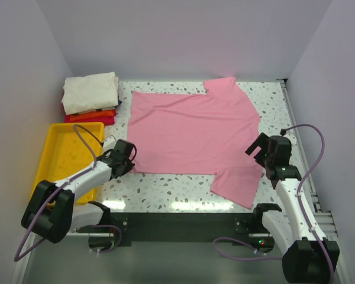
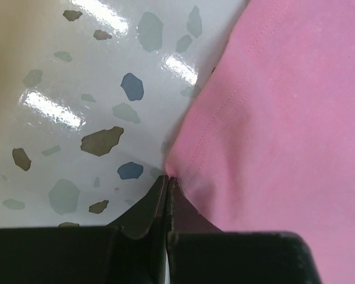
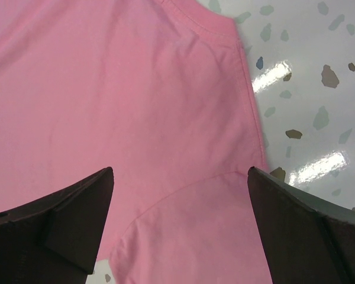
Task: Fold and stack the t-shirts
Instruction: Flatten the tshirt out
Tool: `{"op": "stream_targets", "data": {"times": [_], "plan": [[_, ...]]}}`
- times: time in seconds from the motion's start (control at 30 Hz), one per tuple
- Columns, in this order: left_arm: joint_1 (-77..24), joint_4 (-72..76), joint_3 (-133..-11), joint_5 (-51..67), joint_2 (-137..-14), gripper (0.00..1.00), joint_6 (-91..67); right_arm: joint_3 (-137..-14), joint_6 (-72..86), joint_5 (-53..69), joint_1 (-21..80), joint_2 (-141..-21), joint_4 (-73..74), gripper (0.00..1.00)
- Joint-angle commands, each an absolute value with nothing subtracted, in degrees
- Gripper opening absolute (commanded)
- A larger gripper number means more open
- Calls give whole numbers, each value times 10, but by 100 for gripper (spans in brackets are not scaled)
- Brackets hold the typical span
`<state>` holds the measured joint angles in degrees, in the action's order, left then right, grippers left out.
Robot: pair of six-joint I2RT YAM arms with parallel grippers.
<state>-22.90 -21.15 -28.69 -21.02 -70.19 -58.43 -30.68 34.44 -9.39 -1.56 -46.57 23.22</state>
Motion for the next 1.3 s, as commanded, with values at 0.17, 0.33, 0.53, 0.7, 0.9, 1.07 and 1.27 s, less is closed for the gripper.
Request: {"op": "stream_targets", "data": {"times": [0.17,0.33,0.53,0.7,0.9,1.07,1.27], "plan": [[-227,-307,-275,-251,-689,0,-593,-366,296,42,-5,-495,344,98],[-227,-335,-272,-252,-688,0,-599,-369,348,-33,165,-506,410,98],[-227,-352,-265,-251,-672,0,-604,-370,449,-114,295,-523,523,97],[-227,-347,-270,-247,-672,0,-601,-368,492,-125,309,-503,586,95],[-227,-351,-282,-252,-672,0,-599,-319,521,-85,315,-529,569,89],[-227,-348,-287,-253,-678,0,-599,-302,532,-89,320,-533,568,84],[-227,-350,-289,-253,-686,0,-599,-280,539,-58,325,-555,541,77]]}}
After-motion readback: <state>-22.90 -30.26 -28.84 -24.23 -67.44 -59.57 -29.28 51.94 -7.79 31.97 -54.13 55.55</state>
